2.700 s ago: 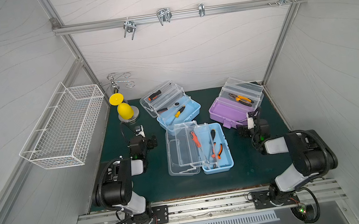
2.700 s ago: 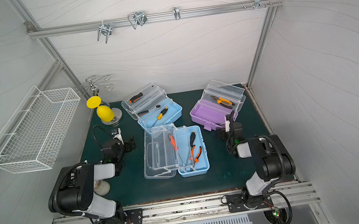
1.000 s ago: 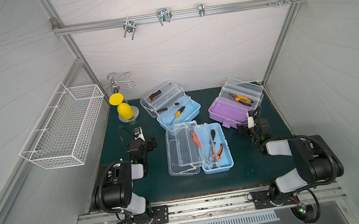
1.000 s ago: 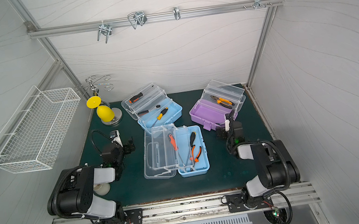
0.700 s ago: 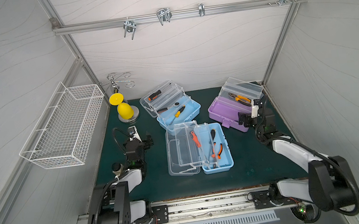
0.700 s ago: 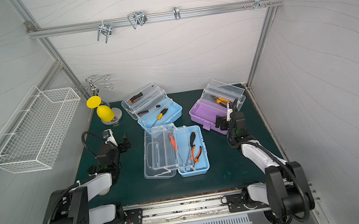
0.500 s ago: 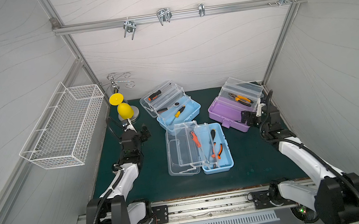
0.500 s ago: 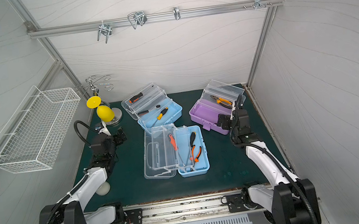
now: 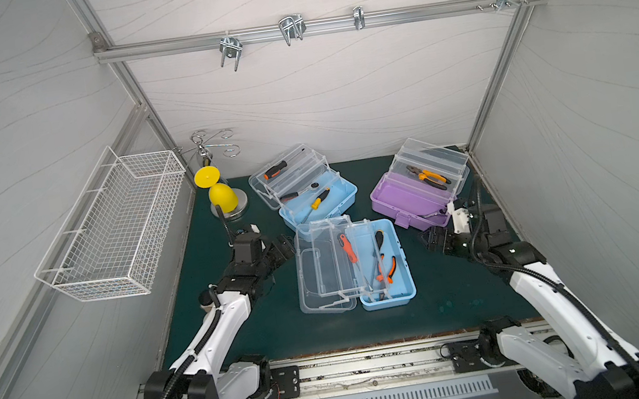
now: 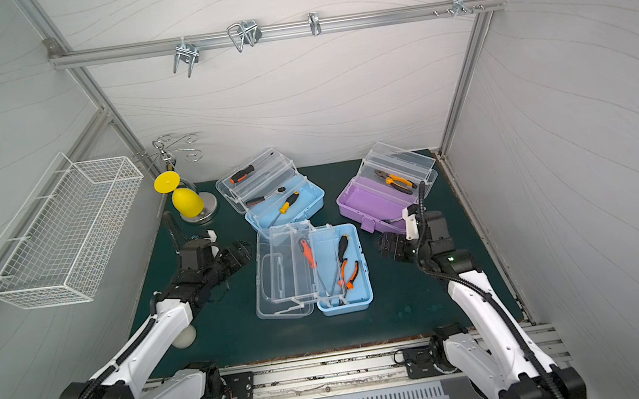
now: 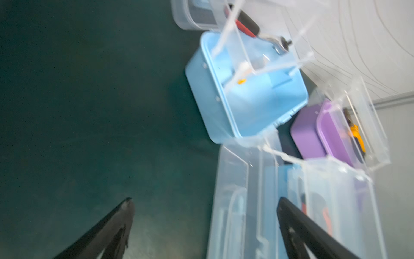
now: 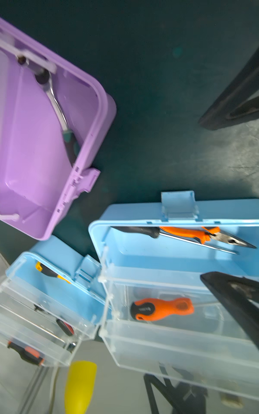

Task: Close toolboxes
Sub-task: Close the toolbox lid.

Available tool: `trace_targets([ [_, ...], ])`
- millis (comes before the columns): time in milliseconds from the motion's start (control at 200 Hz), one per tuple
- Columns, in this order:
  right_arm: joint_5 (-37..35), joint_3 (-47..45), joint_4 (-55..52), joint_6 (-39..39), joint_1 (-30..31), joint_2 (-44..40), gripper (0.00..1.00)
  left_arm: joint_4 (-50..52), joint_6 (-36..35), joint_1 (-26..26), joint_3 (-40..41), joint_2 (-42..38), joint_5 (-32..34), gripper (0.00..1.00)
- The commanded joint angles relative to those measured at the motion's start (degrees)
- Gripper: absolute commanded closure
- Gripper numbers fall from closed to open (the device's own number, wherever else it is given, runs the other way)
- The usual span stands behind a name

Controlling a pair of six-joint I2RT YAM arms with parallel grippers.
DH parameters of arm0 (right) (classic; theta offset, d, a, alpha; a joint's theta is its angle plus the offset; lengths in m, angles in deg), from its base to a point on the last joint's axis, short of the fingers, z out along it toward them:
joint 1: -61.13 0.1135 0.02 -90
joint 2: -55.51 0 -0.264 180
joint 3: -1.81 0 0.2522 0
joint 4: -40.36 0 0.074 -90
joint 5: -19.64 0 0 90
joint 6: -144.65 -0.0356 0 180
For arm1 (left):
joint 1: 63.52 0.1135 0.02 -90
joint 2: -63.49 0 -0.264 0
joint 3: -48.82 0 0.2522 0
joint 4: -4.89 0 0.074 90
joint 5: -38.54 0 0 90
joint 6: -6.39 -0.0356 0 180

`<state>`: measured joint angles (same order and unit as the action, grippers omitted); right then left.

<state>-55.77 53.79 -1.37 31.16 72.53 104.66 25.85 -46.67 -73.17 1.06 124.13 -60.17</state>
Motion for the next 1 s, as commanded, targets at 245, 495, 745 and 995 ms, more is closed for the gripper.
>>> trace_targets([
  [245,9.4,-4.4,-2.3,-4.5,2.4,0.4,0.01,-5.0,9.7,-2.9,5.9,-7.8,-5.4,0.0],
  [495,11.9,-4.8,4.1,-7.3,6.6,5.3,0.01,-12.1,12.3,-4.6,7.8,-6.2,-8.2,0.0],
  [745,17.3,-6.4,13.3,-11.5,7.3,9.7,0.01,-21.1,15.2,-5.4,9.9,-3.5,-11.1,0.0],
  [995,17.8,-5.6,16.9,-12.6,8.7,13.0,0.01,-26.0,15.1,-7.8,9.5,-0.8,-11.9,0.0],
])
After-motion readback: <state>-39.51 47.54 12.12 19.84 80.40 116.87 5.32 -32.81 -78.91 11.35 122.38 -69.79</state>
